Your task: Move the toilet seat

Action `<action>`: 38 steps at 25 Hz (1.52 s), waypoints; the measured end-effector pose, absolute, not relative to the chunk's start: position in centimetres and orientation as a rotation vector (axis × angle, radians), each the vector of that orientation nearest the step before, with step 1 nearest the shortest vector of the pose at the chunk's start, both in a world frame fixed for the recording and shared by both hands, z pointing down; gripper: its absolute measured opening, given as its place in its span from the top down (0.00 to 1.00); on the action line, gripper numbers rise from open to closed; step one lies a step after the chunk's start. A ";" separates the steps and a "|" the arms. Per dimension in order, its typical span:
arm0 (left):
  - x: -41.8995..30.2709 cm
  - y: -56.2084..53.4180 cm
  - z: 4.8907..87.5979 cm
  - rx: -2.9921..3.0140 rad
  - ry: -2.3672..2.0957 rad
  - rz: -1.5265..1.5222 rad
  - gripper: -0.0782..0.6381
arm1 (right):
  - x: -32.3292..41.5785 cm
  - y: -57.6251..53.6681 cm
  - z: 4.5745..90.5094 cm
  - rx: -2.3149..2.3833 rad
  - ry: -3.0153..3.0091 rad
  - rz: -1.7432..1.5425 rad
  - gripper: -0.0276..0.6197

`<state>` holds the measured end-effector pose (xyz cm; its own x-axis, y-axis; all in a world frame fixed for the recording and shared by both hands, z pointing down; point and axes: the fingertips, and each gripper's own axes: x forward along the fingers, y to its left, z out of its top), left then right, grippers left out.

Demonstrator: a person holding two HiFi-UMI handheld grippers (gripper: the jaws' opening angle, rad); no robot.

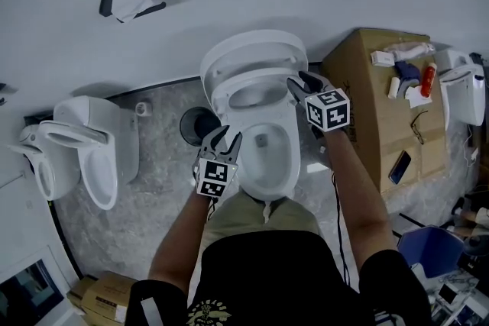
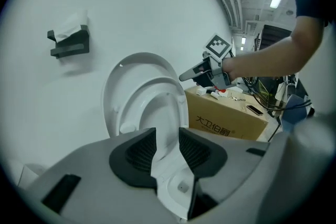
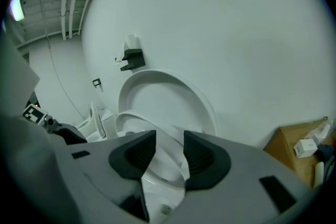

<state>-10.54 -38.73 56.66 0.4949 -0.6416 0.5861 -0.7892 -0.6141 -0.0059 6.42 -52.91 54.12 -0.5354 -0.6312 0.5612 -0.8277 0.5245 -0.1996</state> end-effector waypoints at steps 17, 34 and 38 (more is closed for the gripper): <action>-7.9 -38.0 38.3 2.593 -1.550 0.421 0.82 | 10.6 -43.3 39.2 1.308 -2.490 0.282 0.88; -5.9 -30.2 27.6 2.598 -1.753 0.290 0.86 | 13.3 -33.6 28.7 1.270 -2.610 0.072 0.91; -5.3 -28.1 26.4 2.595 -1.797 0.280 0.86 | 14.1 -31.4 27.8 1.250 -2.635 0.053 0.91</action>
